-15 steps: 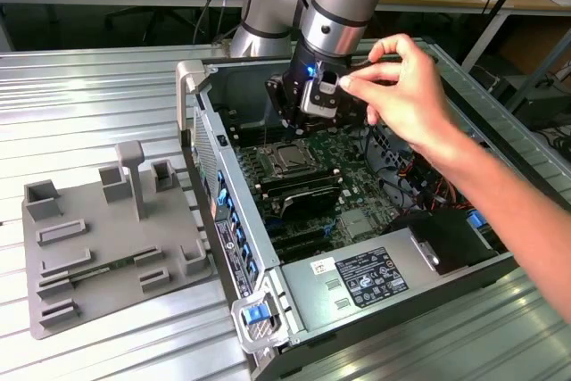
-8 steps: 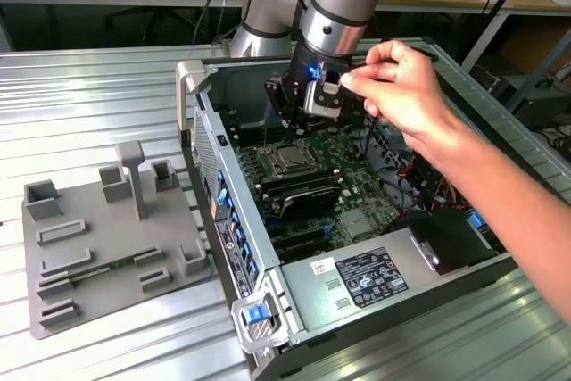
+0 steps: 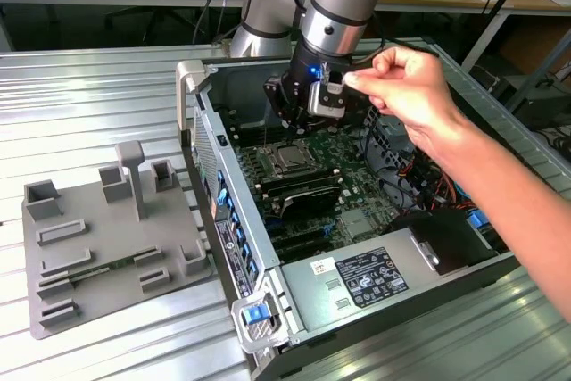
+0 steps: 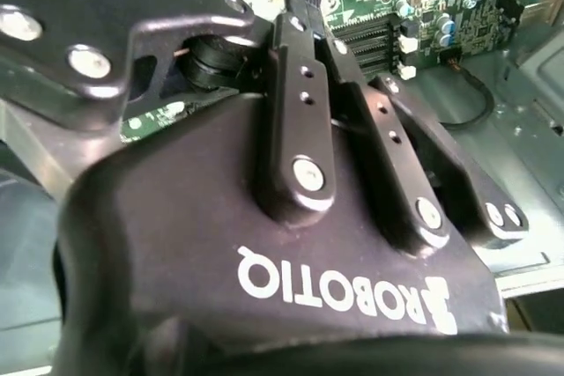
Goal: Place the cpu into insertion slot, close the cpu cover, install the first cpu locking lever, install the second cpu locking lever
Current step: 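Install the first cpu locking lever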
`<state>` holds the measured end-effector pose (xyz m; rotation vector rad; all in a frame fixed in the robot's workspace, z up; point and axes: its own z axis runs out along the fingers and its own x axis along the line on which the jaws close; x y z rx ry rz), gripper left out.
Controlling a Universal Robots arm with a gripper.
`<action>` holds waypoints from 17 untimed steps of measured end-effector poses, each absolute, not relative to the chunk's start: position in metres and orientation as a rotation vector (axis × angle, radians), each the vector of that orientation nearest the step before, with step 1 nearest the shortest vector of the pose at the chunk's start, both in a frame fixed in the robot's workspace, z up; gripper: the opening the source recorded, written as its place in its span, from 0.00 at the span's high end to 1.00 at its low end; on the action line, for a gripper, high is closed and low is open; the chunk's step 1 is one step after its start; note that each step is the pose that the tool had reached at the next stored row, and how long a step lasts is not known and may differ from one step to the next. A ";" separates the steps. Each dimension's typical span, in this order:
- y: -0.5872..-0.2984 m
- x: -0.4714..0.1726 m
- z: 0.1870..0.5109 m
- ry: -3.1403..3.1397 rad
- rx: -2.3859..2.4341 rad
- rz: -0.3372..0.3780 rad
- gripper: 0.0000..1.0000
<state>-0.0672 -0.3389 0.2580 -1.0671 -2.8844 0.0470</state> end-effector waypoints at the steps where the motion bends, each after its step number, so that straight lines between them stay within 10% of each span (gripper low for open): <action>1: -0.339 -0.067 0.258 -2.888 -1.057 0.047 0.89; 17: -0.338 -0.067 0.258 -2.994 -0.716 0.053 0.89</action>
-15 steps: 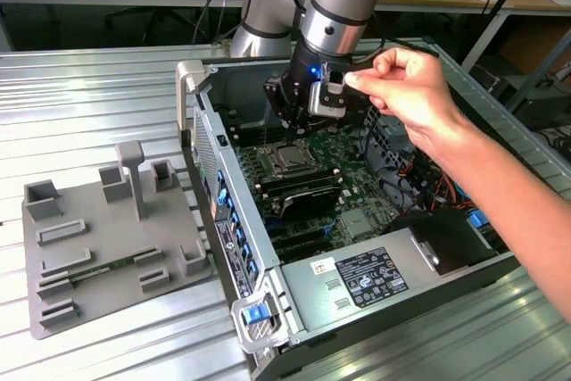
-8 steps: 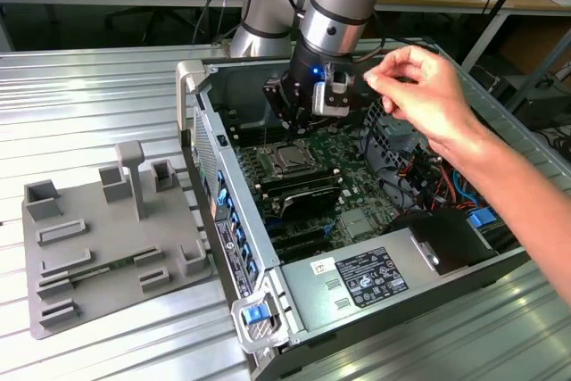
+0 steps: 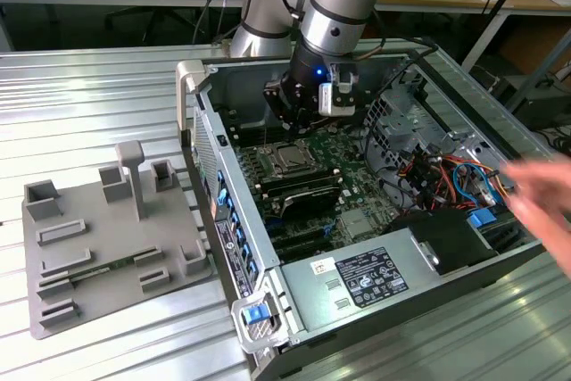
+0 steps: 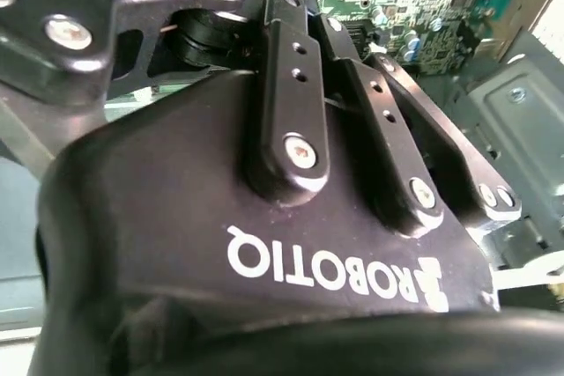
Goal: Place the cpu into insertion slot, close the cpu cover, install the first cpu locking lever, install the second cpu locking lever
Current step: 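Install the first cpu locking lever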
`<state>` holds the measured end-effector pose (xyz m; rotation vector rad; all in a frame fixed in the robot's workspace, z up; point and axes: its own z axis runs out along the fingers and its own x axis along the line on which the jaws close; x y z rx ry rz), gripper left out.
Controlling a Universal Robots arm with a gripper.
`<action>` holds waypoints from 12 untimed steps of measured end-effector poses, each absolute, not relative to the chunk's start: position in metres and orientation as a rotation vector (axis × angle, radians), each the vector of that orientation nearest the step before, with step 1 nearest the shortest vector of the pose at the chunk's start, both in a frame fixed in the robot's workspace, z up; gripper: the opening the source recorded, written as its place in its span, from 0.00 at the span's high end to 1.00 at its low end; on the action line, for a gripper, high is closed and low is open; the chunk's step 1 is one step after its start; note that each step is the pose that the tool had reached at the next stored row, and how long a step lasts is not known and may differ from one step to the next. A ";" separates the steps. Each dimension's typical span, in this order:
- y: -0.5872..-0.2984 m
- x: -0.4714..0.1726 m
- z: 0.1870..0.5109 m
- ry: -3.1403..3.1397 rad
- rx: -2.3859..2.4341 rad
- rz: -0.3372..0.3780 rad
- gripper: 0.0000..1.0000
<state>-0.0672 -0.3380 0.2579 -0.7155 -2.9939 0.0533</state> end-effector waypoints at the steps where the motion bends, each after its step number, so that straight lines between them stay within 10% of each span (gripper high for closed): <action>1: -0.338 -0.067 0.258 -3.000 -0.692 0.054 0.89; 12: -0.338 -0.067 0.258 -3.062 -0.349 0.059 0.89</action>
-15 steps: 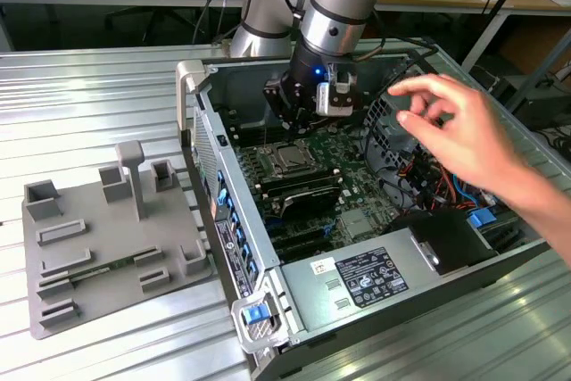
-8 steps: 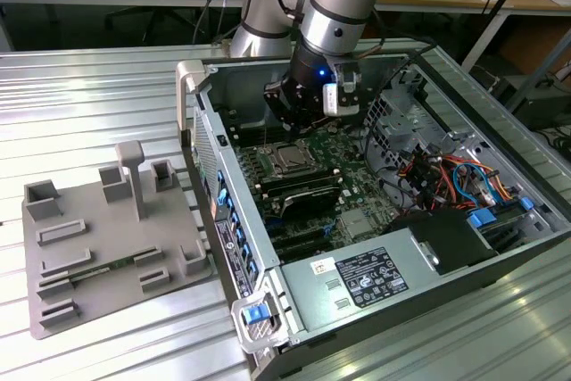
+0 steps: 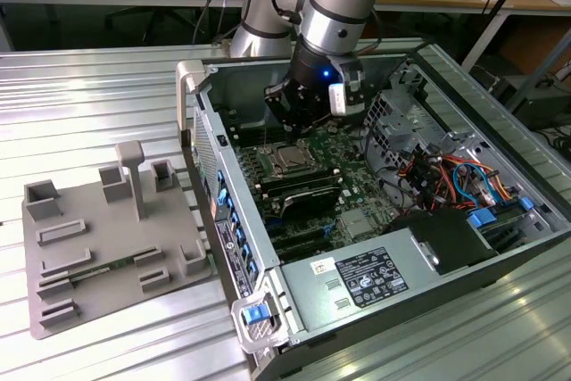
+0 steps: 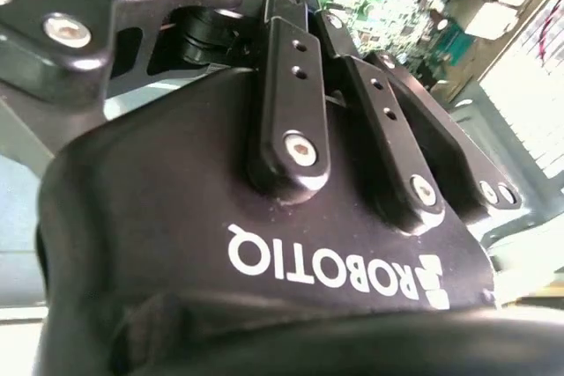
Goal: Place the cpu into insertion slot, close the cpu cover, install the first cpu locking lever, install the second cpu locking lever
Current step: 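Install the first cpu locking lever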
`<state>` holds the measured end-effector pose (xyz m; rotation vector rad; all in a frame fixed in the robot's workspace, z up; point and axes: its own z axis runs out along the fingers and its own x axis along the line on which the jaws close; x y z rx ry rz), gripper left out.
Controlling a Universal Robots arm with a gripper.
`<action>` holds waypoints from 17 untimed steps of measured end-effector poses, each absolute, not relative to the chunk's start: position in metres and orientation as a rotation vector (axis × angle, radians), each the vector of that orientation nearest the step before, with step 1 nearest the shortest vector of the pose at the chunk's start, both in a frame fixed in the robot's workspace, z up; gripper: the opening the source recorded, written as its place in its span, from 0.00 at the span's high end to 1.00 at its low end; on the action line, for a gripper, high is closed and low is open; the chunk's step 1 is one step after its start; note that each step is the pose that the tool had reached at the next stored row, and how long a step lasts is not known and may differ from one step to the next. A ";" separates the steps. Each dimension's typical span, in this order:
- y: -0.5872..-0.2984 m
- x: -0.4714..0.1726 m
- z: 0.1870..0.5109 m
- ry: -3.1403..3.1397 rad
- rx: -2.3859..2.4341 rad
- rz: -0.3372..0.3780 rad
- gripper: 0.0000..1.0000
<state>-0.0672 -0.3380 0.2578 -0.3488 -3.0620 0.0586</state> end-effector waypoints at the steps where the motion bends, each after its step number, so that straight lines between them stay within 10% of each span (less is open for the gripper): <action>1: -0.338 -0.067 0.258 -3.065 -0.324 0.059 0.89; 17: -0.338 -0.067 0.258 -3.080 0.238 0.068 0.89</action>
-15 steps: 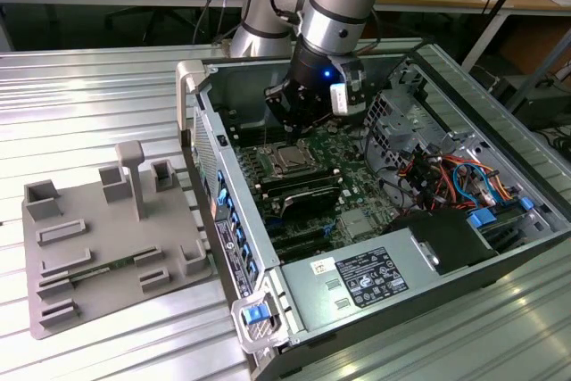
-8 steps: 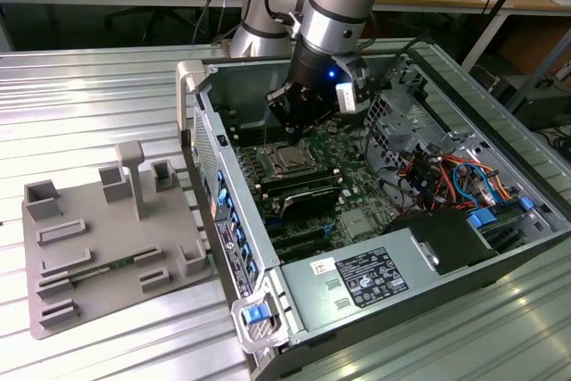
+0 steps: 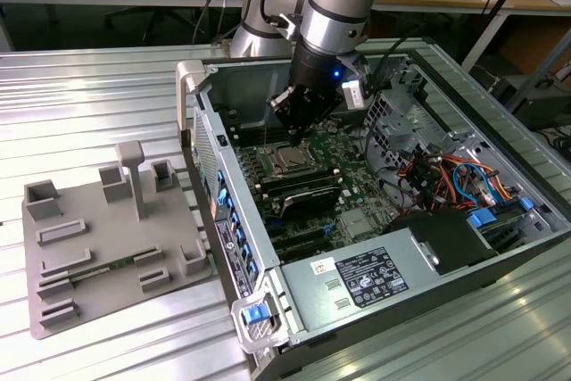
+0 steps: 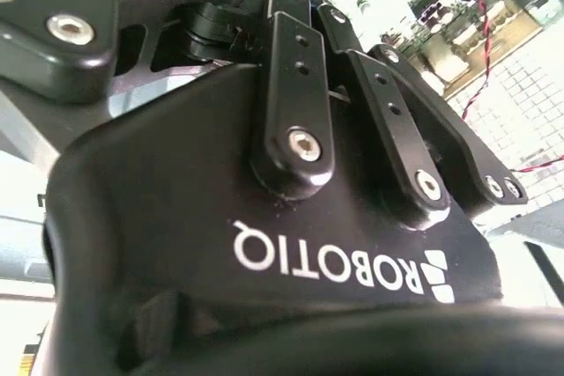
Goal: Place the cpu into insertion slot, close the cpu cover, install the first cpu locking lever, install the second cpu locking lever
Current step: 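Install the first cpu locking lever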
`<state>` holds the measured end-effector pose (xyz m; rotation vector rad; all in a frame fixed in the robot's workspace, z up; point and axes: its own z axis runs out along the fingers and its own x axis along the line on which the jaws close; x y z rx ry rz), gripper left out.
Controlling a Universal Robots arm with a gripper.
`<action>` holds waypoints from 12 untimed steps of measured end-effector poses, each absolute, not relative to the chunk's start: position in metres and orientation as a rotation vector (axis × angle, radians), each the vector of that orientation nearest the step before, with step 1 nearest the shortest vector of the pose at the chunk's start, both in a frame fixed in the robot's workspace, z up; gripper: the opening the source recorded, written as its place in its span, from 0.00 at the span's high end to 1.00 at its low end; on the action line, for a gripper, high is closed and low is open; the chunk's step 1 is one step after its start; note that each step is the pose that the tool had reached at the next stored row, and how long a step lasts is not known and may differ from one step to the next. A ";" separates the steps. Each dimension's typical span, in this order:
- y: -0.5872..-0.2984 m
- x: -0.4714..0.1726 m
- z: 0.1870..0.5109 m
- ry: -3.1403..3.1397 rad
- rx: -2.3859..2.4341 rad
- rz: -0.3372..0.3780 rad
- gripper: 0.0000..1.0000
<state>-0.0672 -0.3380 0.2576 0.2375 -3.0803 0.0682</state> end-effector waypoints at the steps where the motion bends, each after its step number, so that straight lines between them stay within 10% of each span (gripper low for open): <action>1: -0.338 -0.067 0.258 -3.080 0.238 0.068 0.89; 12: -0.338 -0.082 0.258 -3.091 0.246 -0.066 0.89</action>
